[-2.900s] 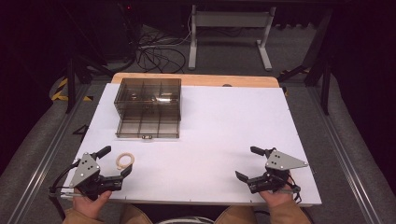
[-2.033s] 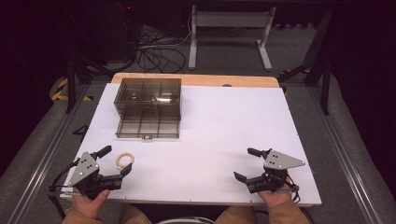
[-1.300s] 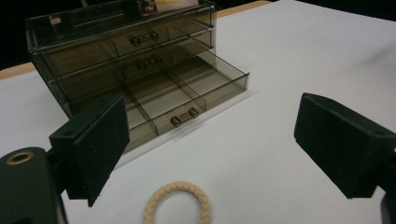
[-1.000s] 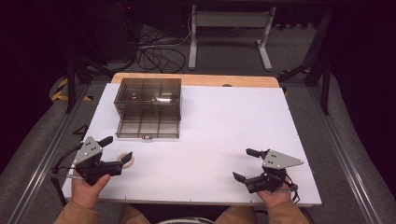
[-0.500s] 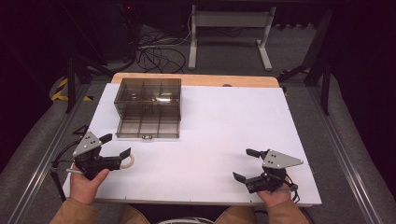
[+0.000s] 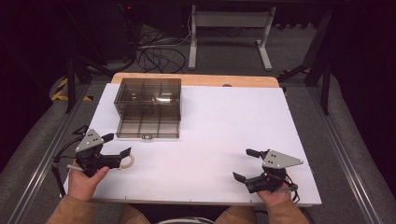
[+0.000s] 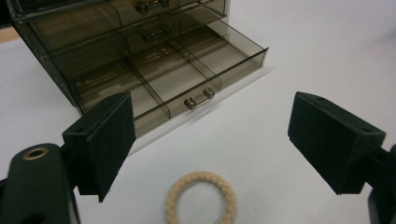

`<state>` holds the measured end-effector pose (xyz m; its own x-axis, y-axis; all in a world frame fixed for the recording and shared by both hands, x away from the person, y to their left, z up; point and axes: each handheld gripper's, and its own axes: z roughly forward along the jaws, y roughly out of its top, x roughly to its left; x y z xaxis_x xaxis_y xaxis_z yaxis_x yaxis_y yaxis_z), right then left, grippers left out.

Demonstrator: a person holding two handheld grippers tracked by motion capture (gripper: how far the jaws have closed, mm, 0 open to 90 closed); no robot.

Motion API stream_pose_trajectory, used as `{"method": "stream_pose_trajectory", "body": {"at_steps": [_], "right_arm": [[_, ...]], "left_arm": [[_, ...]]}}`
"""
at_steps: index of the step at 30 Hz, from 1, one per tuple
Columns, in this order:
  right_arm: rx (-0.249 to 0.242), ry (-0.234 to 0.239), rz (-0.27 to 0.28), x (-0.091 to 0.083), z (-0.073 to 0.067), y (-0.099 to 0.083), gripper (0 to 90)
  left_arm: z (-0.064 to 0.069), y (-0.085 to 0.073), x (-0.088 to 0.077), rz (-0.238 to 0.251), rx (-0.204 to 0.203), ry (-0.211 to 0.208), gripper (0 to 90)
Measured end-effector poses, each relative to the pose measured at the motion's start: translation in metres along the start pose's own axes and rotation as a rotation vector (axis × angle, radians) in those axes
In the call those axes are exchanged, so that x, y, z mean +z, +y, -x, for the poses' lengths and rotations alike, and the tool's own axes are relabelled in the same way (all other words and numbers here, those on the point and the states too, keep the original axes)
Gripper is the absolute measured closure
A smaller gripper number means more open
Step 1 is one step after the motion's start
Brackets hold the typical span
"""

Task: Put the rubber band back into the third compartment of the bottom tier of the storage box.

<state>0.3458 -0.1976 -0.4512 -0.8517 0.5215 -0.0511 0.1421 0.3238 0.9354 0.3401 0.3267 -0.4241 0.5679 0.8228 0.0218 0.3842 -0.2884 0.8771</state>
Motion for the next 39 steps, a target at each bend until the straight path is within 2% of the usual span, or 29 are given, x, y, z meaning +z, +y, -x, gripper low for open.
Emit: {"method": "stream_pose_trajectory", "body": {"at_steps": [5,10,13,14,17,18,20,21,23,25,29,33,39], "right_arm": [[-0.001,0.0,-0.002,0.0,0.0,0.0,5.9],[0.0,0.001,0.0,0.0,0.0,0.0,6.0],[0.0,0.001,0.001,-0.001,0.0,0.0,6.0],[0.0,0.001,0.0,-0.001,0.0,0.0,6.0],[-0.003,0.006,-0.003,0.0,0.0,-0.001,6.0],[-0.004,0.007,-0.003,0.0,0.0,-0.001,6.1],[-0.003,0.01,-0.005,0.0,0.0,-0.001,6.1],[-0.003,0.01,-0.005,0.0,0.0,-0.001,6.1],[-0.003,0.011,-0.005,0.0,0.0,-0.001,6.1],[-0.004,0.011,-0.005,0.0,0.0,-0.001,6.1],[-0.004,0.012,-0.008,0.001,0.0,-0.001,6.2],[-0.003,0.015,-0.009,0.001,0.0,-0.001,6.3],[-0.004,0.015,-0.008,0.001,0.0,-0.001,6.3]], "left_arm": [[-0.002,0.0,0.002,-0.028,-0.011,-0.013,17.0],[-0.001,0.0,0.003,-0.067,0.027,0.01,18.5],[-0.001,0.0,0.006,-0.12,0.049,0.019,21.2],[-0.001,0.0,0.006,-0.12,0.049,0.019,22.0],[-0.002,0.0,0.011,-0.16,0.031,0.015,22.7],[-0.003,0.0,0.014,-0.194,0.021,0.02,23.2],[-0.005,-0.001,0.015,-0.211,-0.004,0.004,24.4],[-0.005,-0.001,0.015,-0.211,-0.004,0.004,25.4],[-0.009,-0.001,0.018,-0.252,-0.019,0.007,26.4],[-0.01,-0.002,0.019,-0.266,-0.022,0.011,27.2],[-0.013,-0.003,0.024,-0.324,-0.003,0.036,31.4],[-0.014,-0.005,0.029,-0.36,0.018,0.057,35.9],[-0.017,-0.006,0.034,-0.419,0.011,0.051,42.0]]}}
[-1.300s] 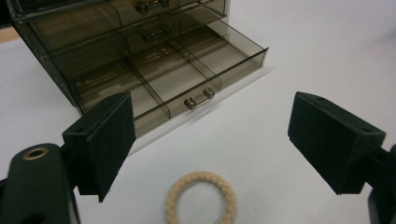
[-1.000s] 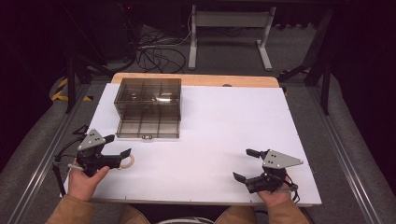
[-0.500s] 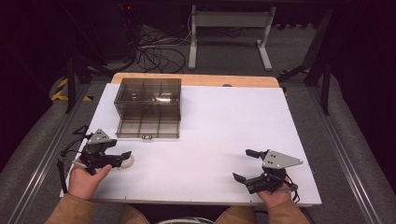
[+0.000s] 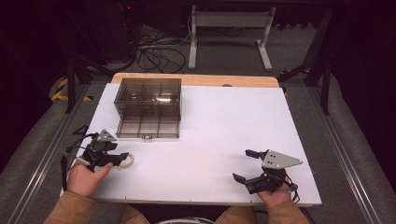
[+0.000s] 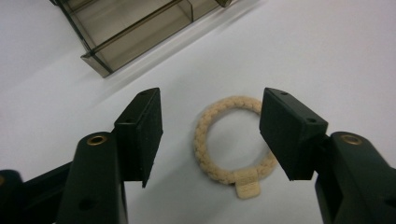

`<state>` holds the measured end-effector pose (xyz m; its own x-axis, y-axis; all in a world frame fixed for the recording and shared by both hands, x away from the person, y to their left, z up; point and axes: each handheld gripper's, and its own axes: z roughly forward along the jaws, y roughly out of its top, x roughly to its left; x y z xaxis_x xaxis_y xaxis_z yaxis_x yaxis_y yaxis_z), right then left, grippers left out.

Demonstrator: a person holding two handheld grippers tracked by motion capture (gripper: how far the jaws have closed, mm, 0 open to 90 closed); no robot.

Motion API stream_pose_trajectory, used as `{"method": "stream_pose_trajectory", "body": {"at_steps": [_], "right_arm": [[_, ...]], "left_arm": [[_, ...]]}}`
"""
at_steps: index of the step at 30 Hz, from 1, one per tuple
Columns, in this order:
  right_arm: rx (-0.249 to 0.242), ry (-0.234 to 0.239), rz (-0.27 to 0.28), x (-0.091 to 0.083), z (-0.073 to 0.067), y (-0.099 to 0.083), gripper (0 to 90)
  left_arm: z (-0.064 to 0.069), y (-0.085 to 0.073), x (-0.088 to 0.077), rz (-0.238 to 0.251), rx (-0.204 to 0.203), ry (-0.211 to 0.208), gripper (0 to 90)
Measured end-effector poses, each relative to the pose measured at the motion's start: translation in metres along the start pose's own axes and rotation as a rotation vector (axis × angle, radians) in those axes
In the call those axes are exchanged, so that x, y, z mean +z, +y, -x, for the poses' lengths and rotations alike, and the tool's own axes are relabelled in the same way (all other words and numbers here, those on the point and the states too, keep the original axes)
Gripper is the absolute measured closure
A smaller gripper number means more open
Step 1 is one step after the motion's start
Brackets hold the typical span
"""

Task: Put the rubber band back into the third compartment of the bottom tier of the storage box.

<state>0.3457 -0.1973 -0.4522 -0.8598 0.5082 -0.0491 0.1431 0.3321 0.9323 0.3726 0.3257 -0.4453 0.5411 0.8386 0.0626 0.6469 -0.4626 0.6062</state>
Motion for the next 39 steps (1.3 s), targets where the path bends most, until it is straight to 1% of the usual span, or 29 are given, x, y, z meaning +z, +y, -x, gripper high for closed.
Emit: {"method": "stream_pose_trajectory", "body": {"at_steps": [1,5,7,11,16,17,18,21,22,23,28,31,32,34,39], "right_arm": [[0.0,0.002,0.0,0.0,0.0,0.0,6.3],[-0.001,0.005,-0.005,0.001,0.0,0.0,6.4],[-0.001,0.005,-0.008,0.001,0.0,0.0,6.4],[-0.002,0.005,-0.006,0.001,0.0,0.0,6.5],[-0.002,0.006,-0.009,0.001,0.0,0.0,6.7],[-0.002,0.006,-0.009,0.001,0.0,0.0,6.7],[-0.002,0.004,-0.009,0.001,0.0,0.0,6.6],[-0.001,0.005,-0.01,0.001,0.0,0.0,6.7],[-0.001,0.005,-0.01,0.001,0.0,0.0,6.7],[-0.002,0.005,-0.01,0.001,0.0,0.0,6.7],[-0.002,0.005,-0.007,0.001,0.0,0.0,6.7],[-0.003,0.004,-0.009,0.001,0.0,0.0,6.7],[-0.003,0.004,-0.009,0.001,0.0,0.0,6.7],[-0.002,0.004,-0.007,0.001,0.0,0.0,6.7],[-0.003,0.005,-0.007,0.0,0.0,0.0,6.7]], "left_arm": [[-0.001,0.0,0.001,-0.015,-0.001,-0.011,43.3],[-0.004,0.001,0.004,-0.043,-0.028,-0.051,45.5],[-0.006,0.001,0.005,-0.056,-0.034,-0.045,46.1],[-0.007,0.002,0.008,-0.082,-0.042,-0.04,53.4],[-0.009,0.003,0.011,-0.1,-0.046,-0.026,60.2],[-0.009,0.003,0.011,-0.105,-0.049,-0.025,60.2],[-0.009,0.003,0.012,-0.109,-0.045,-0.021,63.1],[-0.009,0.003,0.013,-0.115,-0.04,-0.019,67.2],[-0.009,0.003,0.013,-0.12,-0.038,-0.017,67.2],[-0.009,0.004,0.015,-0.13,-0.036,-0.015,70.4],[-0.008,0.004,0.017,-0.144,-0.028,0.003,73.7],[-0.008,0.004,0.017,-0.145,-0.024,-0.002,80.6],[-0.007,0.004,0.018,-0.144,-0.024,-0.014,80.6],[-0.007,0.005,0.018,-0.148,-0.013,-0.005,83.4],[-0.007,0.005,0.018,-0.149,-0.005,-0.008,84.1]]}}
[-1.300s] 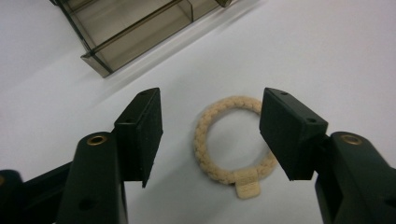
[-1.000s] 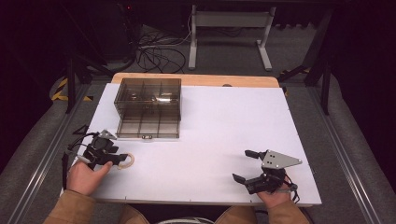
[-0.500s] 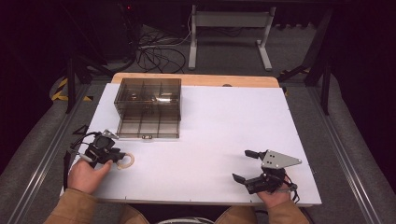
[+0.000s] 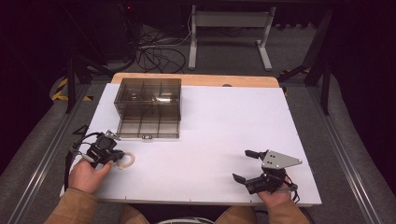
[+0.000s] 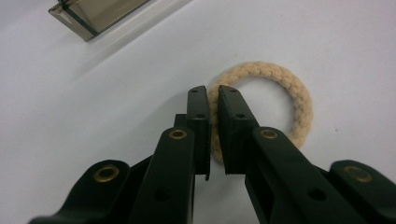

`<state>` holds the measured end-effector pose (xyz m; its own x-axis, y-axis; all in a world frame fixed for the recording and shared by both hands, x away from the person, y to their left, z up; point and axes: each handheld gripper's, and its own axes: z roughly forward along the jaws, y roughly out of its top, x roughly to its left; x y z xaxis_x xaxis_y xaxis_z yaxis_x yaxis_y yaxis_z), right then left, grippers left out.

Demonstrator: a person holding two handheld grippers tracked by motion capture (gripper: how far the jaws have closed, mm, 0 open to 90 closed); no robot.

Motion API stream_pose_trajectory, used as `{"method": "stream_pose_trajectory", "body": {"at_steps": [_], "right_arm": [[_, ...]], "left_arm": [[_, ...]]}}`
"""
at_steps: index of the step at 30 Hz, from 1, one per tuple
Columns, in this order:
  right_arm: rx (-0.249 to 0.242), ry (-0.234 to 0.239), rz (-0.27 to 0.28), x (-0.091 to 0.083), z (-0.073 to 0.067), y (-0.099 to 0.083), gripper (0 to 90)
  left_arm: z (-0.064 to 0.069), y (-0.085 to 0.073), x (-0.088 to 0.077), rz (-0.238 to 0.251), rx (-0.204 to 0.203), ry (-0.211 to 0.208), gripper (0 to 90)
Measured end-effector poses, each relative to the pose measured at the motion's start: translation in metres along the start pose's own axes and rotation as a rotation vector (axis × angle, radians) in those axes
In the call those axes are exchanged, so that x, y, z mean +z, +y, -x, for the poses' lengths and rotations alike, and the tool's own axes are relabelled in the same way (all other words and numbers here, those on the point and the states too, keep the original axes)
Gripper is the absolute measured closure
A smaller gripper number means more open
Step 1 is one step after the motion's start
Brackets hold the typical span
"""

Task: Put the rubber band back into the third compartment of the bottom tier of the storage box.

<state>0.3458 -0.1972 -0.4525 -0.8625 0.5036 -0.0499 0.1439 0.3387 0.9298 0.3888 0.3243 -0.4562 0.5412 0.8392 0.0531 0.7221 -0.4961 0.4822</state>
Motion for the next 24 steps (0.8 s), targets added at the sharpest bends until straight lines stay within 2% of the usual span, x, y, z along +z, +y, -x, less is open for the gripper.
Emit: {"method": "stream_pose_trajectory", "body": {"at_steps": [8,12,18,21,24], "right_arm": [[0.001,-0.001,0.0,0.0,0.0,0.0,6.7],[0.0,-0.001,0.0,0.0,0.0,0.0,6.7],[-0.001,-0.002,0.0,0.0,0.0,0.0,6.7],[0.0,-0.001,0.001,-0.001,0.0,0.0,6.7],[-0.001,-0.002,0.003,-0.001,0.0,0.0,6.7]], "left_arm": [[-0.001,0.0,-0.002,0.007,-0.001,-0.005,85.0],[-0.001,-0.001,-0.007,0.045,-0.012,-0.01,85.0],[0.003,0.0,-0.018,0.116,0.017,0.023,85.0],[0.004,-0.001,-0.023,0.152,0.015,0.029,85.0],[0.004,-0.002,-0.025,0.167,0.009,0.026,85.1]]}}
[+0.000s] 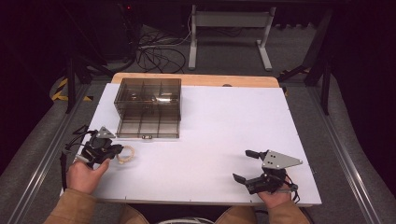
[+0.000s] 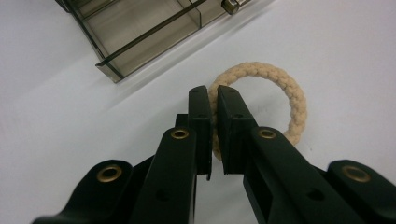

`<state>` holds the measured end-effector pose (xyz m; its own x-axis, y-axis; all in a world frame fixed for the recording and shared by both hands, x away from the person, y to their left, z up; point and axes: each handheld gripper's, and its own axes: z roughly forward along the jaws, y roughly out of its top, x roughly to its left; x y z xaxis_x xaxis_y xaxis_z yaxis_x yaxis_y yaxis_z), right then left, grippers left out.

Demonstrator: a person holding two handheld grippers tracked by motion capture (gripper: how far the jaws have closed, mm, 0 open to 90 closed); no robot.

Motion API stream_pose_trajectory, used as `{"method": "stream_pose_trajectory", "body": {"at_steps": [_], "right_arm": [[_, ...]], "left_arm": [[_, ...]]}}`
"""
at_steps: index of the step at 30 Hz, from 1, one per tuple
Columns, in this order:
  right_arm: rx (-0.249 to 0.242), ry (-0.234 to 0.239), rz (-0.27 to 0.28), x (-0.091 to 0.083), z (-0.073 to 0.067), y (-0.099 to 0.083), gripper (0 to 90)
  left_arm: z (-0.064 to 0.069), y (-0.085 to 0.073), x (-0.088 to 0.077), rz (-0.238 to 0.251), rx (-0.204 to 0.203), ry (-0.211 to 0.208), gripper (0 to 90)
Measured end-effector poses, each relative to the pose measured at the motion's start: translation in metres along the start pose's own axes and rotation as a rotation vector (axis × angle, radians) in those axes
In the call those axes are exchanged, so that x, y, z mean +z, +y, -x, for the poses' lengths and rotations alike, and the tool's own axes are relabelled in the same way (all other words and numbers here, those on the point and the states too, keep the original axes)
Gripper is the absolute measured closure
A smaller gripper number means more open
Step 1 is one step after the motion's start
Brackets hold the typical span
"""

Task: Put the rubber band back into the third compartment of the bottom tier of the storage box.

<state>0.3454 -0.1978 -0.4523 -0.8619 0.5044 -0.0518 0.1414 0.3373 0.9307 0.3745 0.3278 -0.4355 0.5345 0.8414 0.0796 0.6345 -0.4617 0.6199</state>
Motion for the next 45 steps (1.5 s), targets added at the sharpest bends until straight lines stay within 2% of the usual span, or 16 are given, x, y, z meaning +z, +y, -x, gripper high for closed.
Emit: {"method": "stream_pose_trajectory", "body": {"at_steps": [7,15,22,24,28,38,45], "right_arm": [[0.0,-0.002,-0.004,0.0,0.0,0.0,6.7],[0.001,-0.002,-0.004,0.001,0.0,0.0,6.7],[0.002,-0.004,-0.004,0.001,0.0,-0.001,6.7],[0.002,-0.003,-0.004,0.001,0.0,-0.001,6.7],[0.002,-0.003,-0.004,0.001,0.0,-0.001,6.7],[0.0,-0.005,-0.004,0.0,0.0,-0.001,6.7],[0.001,-0.005,-0.005,0.0,0.0,-0.001,6.7]], "left_arm": [[-0.001,0.0,-0.004,0.036,-0.004,-0.005,85.0],[-0.002,-0.001,-0.011,0.088,-0.028,-0.019,85.1],[-0.003,-0.001,-0.016,0.113,-0.034,-0.013,85.1],[-0.002,-0.001,-0.016,0.117,-0.041,-0.023,85.1],[-0.002,0.0,-0.018,0.129,-0.035,-0.015,85.0],[-0.002,0.001,-0.023,0.17,-0.039,-0.034,85.0],[-0.001,0.01,-0.027,0.202,-0.035,-0.036,85.0]]}}
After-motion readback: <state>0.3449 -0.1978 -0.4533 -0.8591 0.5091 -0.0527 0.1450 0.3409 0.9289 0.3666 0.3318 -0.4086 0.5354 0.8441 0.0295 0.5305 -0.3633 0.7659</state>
